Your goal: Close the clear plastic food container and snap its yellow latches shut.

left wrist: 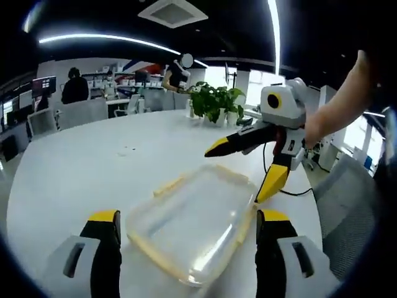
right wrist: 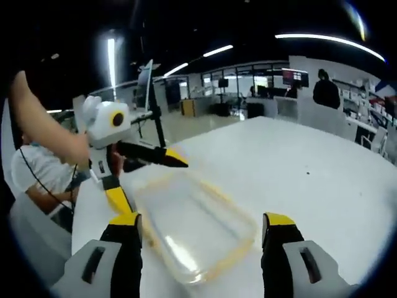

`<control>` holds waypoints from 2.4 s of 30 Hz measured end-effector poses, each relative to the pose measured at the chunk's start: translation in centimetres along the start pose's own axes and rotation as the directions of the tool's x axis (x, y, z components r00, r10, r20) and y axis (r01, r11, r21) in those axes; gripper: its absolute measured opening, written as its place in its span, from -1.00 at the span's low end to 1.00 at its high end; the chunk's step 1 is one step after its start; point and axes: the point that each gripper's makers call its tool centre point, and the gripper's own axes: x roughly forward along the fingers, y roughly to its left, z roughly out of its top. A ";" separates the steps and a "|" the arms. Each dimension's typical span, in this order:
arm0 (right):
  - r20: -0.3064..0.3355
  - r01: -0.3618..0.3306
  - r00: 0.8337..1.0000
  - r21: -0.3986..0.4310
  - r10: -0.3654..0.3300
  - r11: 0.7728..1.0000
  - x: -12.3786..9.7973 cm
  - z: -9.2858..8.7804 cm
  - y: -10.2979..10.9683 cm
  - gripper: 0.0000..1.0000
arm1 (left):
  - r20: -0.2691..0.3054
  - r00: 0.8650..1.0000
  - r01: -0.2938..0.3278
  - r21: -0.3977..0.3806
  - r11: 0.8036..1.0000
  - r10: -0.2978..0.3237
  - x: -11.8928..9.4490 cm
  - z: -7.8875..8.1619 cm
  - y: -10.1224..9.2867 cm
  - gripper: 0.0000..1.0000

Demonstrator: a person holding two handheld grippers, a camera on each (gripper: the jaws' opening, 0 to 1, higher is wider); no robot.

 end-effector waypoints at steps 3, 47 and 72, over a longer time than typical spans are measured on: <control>0.004 0.006 1.000 0.000 -0.006 1.000 -0.4 0.0 -0.1 0.56 | -0.002 1.000 -0.008 -0.009 1.000 0.008 -0.3 -0.1 0.0 0.81; 0.092 0.130 0.986 0.089 -0.138 0.988 -8.1 1.6 1.3 0.41 | 0.023 0.993 -0.114 -0.131 0.985 0.118 -7.4 1.5 -2.6 0.69; 0.225 0.206 0.946 0.134 -0.232 0.969 -13.5 4.5 2.8 0.34 | 0.148 0.964 -0.190 -0.194 0.962 0.220 -12.9 3.6 -3.7 0.67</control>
